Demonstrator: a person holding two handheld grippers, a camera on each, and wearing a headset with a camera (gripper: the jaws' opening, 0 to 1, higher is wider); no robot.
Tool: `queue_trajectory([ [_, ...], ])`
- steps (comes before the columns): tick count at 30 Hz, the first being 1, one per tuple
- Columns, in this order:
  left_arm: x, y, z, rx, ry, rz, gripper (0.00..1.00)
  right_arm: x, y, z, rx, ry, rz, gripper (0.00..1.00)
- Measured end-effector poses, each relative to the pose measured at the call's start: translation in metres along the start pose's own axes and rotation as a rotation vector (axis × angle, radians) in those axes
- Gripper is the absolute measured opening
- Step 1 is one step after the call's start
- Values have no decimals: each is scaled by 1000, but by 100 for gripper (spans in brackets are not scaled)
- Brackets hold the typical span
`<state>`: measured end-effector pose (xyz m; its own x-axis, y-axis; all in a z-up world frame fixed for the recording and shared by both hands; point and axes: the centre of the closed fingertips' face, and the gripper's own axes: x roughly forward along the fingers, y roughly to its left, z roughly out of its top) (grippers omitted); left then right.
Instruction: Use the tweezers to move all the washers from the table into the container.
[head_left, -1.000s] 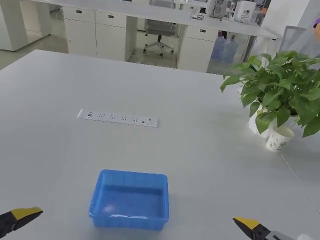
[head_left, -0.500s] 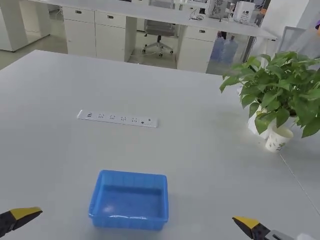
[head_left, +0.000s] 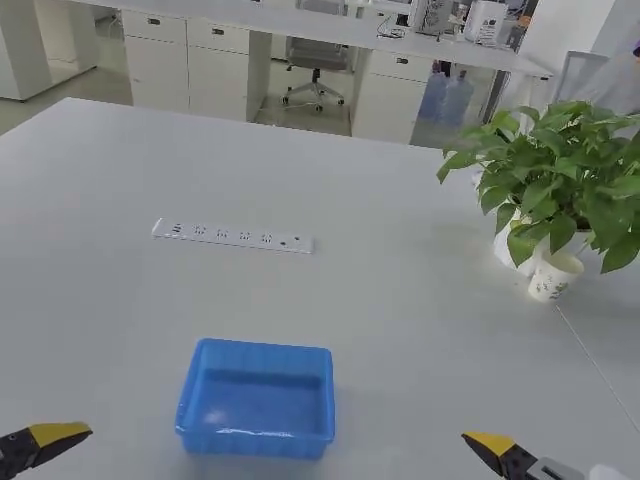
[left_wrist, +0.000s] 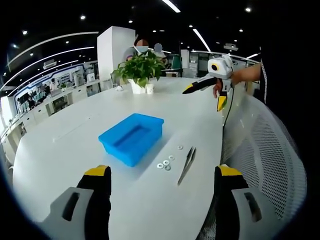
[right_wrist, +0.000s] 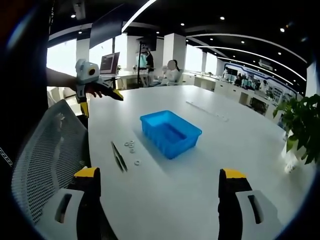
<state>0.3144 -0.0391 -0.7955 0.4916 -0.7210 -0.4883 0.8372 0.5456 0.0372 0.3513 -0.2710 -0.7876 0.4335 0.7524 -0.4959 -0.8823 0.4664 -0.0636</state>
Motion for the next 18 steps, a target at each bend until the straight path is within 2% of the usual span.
queue_trajectory([
  [4,5,-4,-8,27,44,-28,87,3,3,-3,-23,22,13,98],
  [18,20,-18,-8,68,83,-126,72,19,12,1,-83,49,71,90],
])
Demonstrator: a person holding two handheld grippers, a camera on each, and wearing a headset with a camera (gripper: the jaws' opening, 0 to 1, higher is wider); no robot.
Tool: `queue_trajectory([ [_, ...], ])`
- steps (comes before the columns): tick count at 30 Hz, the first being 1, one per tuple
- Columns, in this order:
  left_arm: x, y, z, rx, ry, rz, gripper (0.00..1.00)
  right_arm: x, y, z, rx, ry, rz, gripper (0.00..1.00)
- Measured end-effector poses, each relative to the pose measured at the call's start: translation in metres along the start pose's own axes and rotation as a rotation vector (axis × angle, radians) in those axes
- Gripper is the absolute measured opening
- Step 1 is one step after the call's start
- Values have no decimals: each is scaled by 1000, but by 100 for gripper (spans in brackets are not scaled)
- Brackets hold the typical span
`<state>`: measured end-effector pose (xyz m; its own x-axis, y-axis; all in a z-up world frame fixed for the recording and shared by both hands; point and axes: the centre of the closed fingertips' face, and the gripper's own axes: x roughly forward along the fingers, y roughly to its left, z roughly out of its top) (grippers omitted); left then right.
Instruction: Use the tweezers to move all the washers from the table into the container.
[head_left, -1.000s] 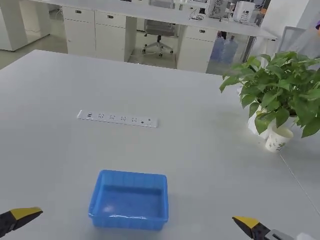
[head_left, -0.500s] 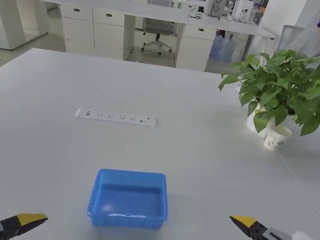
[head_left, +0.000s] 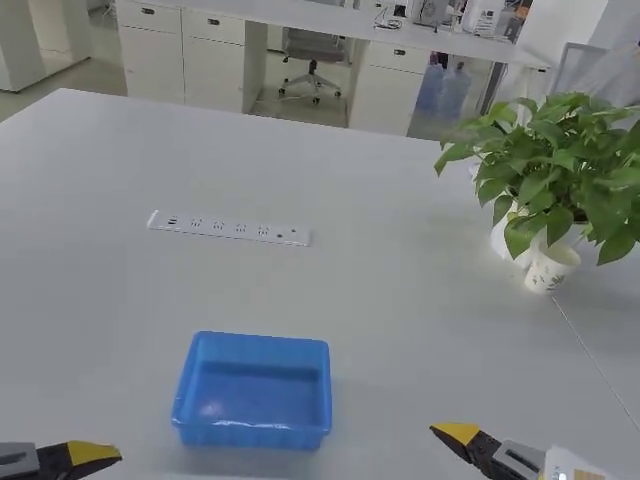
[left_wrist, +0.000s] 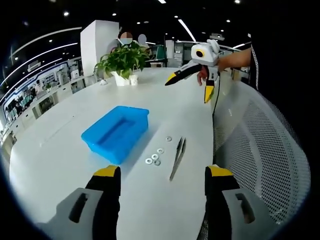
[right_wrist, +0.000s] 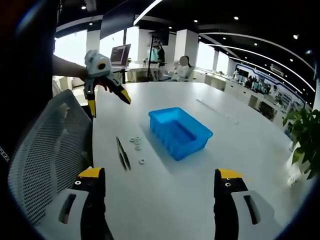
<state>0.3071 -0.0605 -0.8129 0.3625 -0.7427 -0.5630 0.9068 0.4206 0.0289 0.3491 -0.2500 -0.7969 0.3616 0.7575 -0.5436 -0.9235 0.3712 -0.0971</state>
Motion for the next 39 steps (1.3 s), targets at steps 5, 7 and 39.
queue_trajectory([
  [5,8,-6,-5,25,34,-46,64,7,6,0,-30,14,33,86],
  [7,12,-9,-7,41,49,-62,63,9,9,-2,-43,28,46,84],
  [39,48,-23,-32,194,210,-231,23,47,38,-12,-198,116,223,57],
])
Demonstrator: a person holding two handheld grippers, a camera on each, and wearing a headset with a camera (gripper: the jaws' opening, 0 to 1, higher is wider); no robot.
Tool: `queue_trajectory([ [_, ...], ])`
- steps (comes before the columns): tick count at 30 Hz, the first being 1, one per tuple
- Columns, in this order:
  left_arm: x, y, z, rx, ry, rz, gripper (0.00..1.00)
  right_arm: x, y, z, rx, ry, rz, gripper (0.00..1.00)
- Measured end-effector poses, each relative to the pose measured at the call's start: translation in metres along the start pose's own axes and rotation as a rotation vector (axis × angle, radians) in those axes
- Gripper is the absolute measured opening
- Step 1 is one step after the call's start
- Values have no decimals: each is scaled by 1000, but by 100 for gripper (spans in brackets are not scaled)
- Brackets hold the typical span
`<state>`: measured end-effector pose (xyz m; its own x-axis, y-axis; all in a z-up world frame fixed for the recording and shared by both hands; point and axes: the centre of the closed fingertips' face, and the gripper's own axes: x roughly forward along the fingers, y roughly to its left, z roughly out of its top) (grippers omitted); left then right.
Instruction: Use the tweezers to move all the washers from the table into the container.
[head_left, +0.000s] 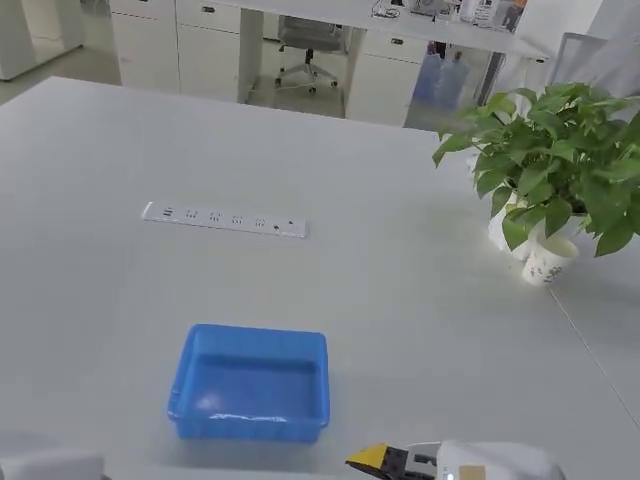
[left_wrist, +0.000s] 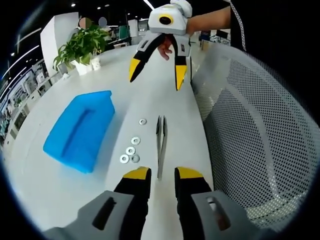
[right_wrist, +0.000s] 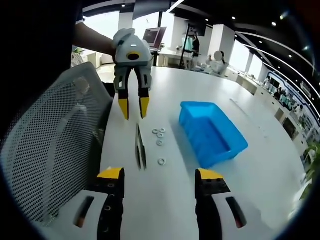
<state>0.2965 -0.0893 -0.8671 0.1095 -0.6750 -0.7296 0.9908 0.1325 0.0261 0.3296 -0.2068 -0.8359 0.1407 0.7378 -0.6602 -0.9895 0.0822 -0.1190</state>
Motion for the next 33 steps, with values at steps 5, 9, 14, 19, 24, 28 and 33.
queue_trajectory([
  [5,4,2,-3,16,19,-7,20,8,6,2,-7,3,32,54],
  [9,7,5,-6,22,36,-14,17,14,9,4,-8,2,45,53],
  [14,9,8,-7,18,41,-20,13,20,9,7,16,-21,54,49],
  [19,10,6,-10,22,51,-42,10,28,11,8,7,-15,77,44],
  [24,12,6,-13,36,64,-54,9,35,18,10,-18,-7,122,39],
  [28,15,6,-15,50,77,-61,7,40,21,11,-32,0,142,38],
  [33,16,6,-14,45,70,-63,6,44,25,11,-33,2,159,37],
])
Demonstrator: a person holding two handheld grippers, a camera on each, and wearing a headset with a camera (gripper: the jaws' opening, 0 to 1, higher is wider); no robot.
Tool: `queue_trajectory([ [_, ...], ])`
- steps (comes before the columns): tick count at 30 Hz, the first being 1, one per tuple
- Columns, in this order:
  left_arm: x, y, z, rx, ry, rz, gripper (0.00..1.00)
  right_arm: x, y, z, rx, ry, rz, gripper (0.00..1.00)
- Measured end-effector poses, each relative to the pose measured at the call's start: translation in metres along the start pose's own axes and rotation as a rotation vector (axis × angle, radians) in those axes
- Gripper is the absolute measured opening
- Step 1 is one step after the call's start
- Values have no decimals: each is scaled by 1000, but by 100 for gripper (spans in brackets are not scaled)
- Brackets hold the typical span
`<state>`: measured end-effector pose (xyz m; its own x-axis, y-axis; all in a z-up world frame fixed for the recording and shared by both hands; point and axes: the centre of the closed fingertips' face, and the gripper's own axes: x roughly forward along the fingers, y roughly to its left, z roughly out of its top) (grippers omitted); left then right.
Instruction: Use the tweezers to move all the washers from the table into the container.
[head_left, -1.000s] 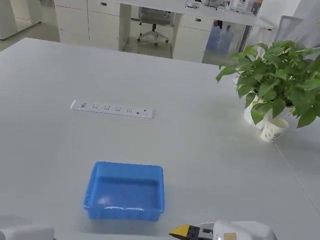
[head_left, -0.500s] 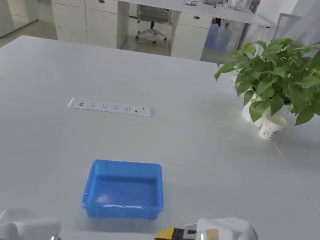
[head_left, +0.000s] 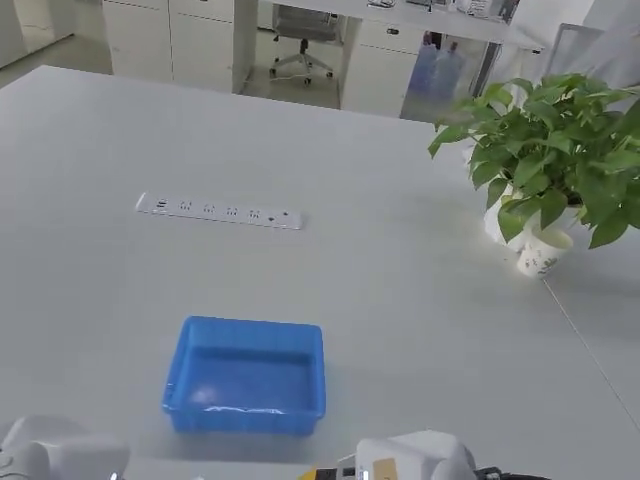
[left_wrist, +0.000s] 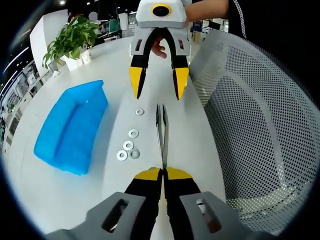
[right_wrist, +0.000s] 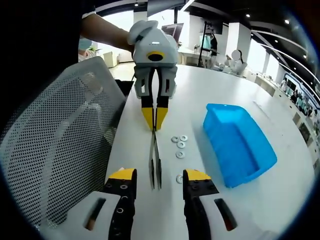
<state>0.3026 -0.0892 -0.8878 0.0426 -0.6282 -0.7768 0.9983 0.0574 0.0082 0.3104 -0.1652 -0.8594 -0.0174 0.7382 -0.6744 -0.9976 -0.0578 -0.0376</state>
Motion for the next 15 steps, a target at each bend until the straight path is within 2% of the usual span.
queue_trajectory([
  [5,0,3,0,7,-1,8,5,8,4,-3,-14,15,25,35],
  [15,0,3,1,11,6,5,5,20,6,-6,-28,38,33,29],
])
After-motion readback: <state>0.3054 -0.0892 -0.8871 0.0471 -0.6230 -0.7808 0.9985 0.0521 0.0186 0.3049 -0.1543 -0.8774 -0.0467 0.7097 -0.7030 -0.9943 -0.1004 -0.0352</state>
